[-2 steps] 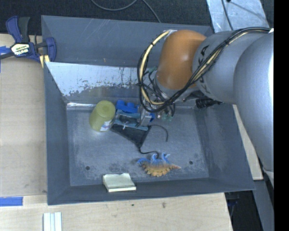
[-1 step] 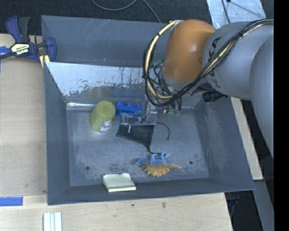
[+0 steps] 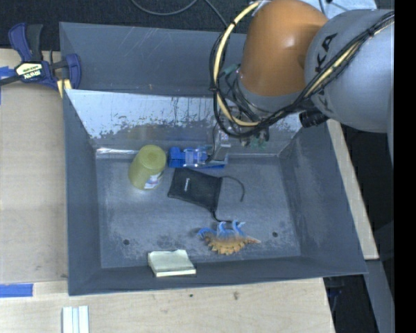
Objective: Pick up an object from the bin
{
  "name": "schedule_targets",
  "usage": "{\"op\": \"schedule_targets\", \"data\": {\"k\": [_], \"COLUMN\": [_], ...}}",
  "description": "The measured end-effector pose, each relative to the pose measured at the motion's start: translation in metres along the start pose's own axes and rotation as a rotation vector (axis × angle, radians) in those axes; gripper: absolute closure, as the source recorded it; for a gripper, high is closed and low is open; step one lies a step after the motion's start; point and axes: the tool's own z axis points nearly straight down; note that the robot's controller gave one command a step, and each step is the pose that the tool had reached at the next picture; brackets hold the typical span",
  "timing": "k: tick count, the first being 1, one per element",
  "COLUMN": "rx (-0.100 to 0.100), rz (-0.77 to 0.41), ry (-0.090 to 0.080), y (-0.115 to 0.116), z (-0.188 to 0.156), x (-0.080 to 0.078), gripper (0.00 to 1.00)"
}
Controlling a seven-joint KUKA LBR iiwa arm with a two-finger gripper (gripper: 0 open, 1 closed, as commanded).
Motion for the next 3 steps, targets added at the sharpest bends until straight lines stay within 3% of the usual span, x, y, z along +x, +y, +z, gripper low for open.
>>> {"op": "schedule_targets", "data": {"k": [1,2,3], "rx": [-0.004,-0.002,-0.002], "rz": [0.005,0.079,0.064], "ry": [-0.017,0.0,0.015], "y": [0.008,0.014,0.018], "z": [-0.018,0.055,0.063], "x": [-0.002,-0.008,-0.001], "gripper": [1.0,1.0,1.0]}}
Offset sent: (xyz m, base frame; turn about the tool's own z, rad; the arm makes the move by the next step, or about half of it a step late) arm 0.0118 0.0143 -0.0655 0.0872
